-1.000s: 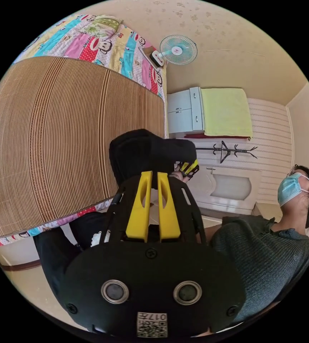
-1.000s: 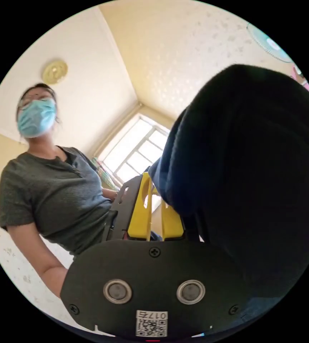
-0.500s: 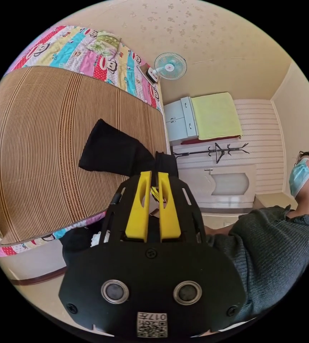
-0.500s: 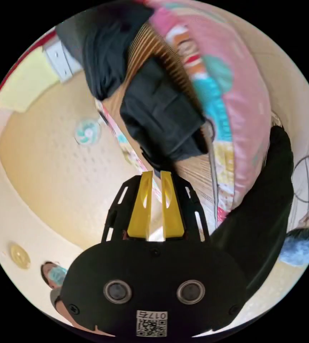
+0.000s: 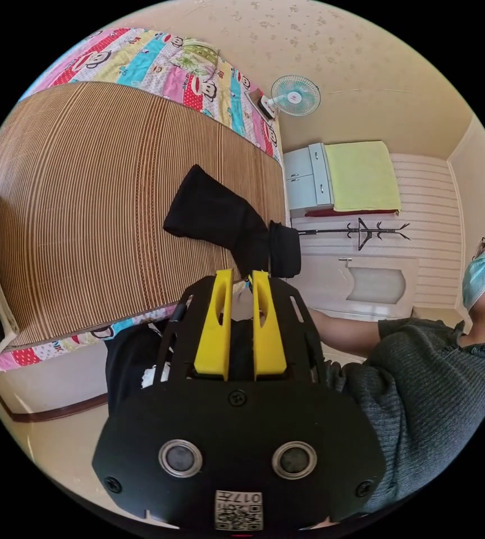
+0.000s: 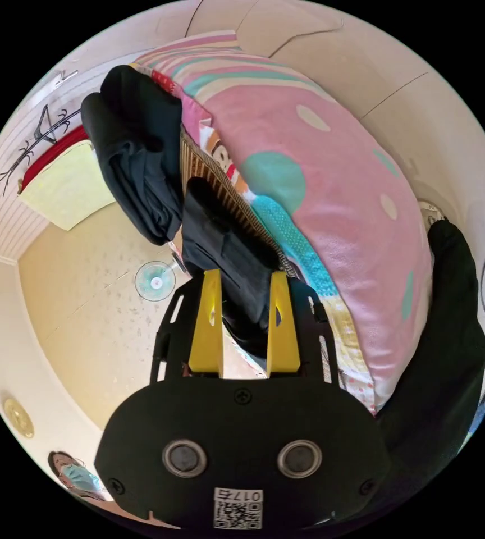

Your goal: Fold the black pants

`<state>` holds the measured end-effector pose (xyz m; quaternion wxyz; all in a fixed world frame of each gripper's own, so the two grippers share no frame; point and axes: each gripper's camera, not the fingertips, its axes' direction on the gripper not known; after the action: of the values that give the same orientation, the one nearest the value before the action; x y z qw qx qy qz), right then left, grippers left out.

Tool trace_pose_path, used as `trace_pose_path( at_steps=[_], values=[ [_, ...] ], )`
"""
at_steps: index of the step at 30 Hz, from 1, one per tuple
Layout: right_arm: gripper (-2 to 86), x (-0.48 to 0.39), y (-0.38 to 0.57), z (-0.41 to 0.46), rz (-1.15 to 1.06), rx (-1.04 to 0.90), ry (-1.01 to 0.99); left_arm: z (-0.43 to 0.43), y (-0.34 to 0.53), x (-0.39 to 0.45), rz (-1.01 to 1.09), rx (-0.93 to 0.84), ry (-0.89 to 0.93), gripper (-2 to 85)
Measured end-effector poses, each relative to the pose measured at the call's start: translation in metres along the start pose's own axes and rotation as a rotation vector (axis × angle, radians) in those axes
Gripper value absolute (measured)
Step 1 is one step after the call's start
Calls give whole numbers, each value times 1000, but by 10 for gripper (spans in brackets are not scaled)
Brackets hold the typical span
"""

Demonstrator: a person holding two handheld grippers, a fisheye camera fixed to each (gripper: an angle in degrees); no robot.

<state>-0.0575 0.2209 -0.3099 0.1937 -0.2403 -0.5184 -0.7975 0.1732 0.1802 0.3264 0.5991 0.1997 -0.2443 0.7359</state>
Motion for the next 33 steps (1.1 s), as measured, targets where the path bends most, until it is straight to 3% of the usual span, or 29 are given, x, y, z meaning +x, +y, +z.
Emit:
trace_pose_path(
  at_steps=[2,4,6,12,19,24,29,33],
  values=[
    [52,0,9,-7,-56,-4,-15,11,-5,11,32,-15,-11,64],
    [43,-5,17,-13,-167,-52,-152,32,-14,34,117,-42,-43,64],
    [39,-24,29,-6,-331,-241,-373,55,-24,59,206,-73,-87,64],
    [33,-113,102,26,-792,-719,-275,201,-68,180,669,-273,-210,108],
    [29,-133,155,36,-901,-1019,-471,421,-108,295,1163,-338,-531,173],
    [26,-114,179,18,-947,-1093,-443,490,-114,335,1088,-344,-473,129],
    [18,-105,208,-18,-1176,-1170,-308,466,-114,346,897,-193,-453,40],
    [11,-68,238,-64,-1289,-1265,-262,429,-144,358,684,-262,-224,37]
  ],
)
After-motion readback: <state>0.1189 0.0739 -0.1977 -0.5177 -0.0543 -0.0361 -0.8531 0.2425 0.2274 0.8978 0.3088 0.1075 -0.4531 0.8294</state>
